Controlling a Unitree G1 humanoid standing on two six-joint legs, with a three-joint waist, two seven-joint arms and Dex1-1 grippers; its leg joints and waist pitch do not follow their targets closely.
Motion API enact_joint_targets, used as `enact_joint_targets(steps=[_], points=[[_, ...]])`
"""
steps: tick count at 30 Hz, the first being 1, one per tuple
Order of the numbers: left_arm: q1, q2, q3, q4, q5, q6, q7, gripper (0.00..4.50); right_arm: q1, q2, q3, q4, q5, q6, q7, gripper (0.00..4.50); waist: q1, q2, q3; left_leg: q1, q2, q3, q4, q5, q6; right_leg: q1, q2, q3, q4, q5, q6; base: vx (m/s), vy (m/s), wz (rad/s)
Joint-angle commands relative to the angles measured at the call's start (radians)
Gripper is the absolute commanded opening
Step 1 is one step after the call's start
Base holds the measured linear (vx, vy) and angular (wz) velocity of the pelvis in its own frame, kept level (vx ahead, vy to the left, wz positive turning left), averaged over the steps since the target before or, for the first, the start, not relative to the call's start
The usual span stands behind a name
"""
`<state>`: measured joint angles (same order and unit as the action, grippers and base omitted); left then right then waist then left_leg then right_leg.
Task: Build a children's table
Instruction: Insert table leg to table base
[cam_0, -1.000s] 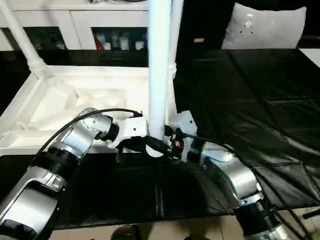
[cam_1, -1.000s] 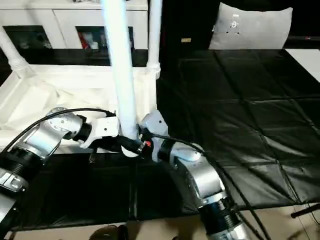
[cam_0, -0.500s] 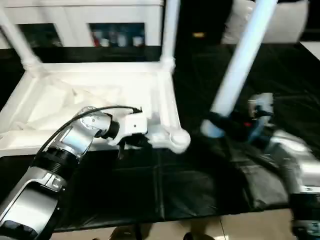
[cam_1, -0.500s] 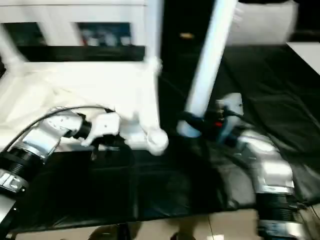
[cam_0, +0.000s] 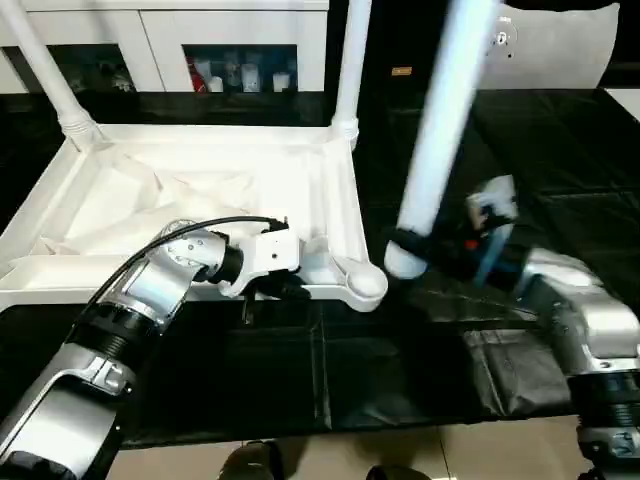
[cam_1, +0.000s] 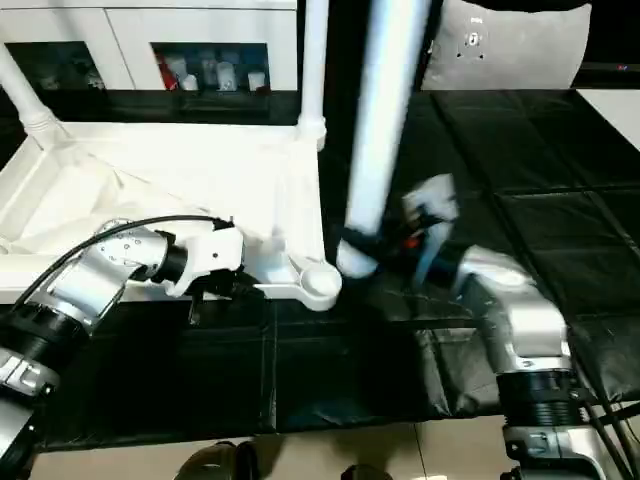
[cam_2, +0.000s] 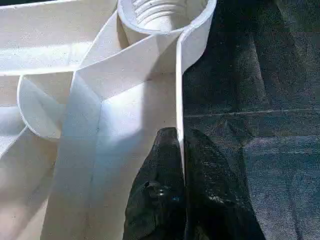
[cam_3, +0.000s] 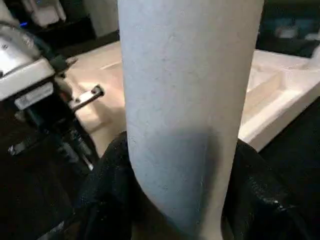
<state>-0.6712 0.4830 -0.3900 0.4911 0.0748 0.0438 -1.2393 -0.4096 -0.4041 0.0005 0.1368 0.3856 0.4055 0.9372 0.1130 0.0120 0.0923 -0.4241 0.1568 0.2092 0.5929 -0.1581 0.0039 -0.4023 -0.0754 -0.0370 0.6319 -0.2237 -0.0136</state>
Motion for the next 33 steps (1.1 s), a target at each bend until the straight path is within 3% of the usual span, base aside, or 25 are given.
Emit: enact_joint_targets(steps=[1, 5, 7, 12, 21, 28, 33], points=[[0.005, 0.001, 0.011, -0.029, -0.012, 0.003, 0.001, 0.00, -0.013, -0.012, -0.006, -0.008, -0.003, 0.004, 0.006, 1.93, 0.006, -0.003, -0.097, 0.046, 0.078, -0.038, -0.055, -0.077, 0.067, 0.045, -0.088, 0.035, -0.047, 0.113, -0.273, 0.000, 0.000, 0.00], [0.005, 0.001, 0.011, -0.029, -0.012, 0.003, 0.001, 0.00, -0.013, -0.012, -0.006, -0.008, -0.003, 0.004, 0.006, 1.93, 0.007, -0.004, -0.099, 0.045, 0.076, -0.037, -0.051, -0.062, 0.084, 0.045, -0.086, 0.033, -0.043, 0.144, -0.280, 0.000, 0.000, 0.00], [-0.003, -0.005, 0.002, -0.019, -0.002, -0.006, 0.001, 0.00, -0.015, 0.004, 0.053, 0.021, -0.021, -0.010, 0.017, 1.93, 0.008, -0.010, -0.101, 0.044, 0.077, -0.037, -0.049, -0.060, 0.088, 0.047, -0.089, 0.033, -0.042, 0.133, -0.281, 0.000, 0.000, 0.00], [-0.015, -0.010, -0.005, -0.004, 0.013, -0.014, 0.004, 0.00, -0.017, 0.038, 0.109, 0.063, -0.057, -0.023, 0.028, 1.93, 0.006, -0.005, -0.100, 0.047, 0.080, -0.039, -0.051, -0.083, 0.075, 0.042, -0.085, 0.032, -0.044, 0.099, -0.277, 0.000, 0.000, 0.00], [-0.018, -0.012, -0.003, 0.005, 0.014, -0.017, 0.009, 0.00, -0.022, 0.042, 0.115, 0.053, -0.041, -0.022, 0.038, 1.93, 0.007, -0.008, -0.096, 0.047, 0.079, -0.039, -0.054, -0.135, 0.040, 0.041, -0.090, 0.036, -0.051, 0.013, -0.260, 0.000, 0.000, 0.00], [-0.019, -0.013, 0.000, 0.008, 0.016, -0.019, 0.008, 0.00, -0.019, 0.073, 0.104, 0.121, -0.052, -0.058, 0.016, 1.93, 0.006, -0.006, -0.097, 0.044, 0.076, -0.040, -0.049, -0.114, 0.052, 0.040, -0.090, 0.036, -0.047, 0.049, -0.267, 0.000, 0.000, 0.00], [-0.024, -0.015, 0.003, 0.014, 0.018, -0.022, 0.014, 0.00, -0.028, 0.119, 0.058, 0.160, -0.002, -0.077, 0.007, 1.93, 0.005, -0.005, -0.097, 0.045, 0.077, -0.040, -0.050, -0.123, 0.050, 0.041, -0.090, 0.035, -0.047, 0.040, -0.272, 0.000, 0.000, 0.00]])
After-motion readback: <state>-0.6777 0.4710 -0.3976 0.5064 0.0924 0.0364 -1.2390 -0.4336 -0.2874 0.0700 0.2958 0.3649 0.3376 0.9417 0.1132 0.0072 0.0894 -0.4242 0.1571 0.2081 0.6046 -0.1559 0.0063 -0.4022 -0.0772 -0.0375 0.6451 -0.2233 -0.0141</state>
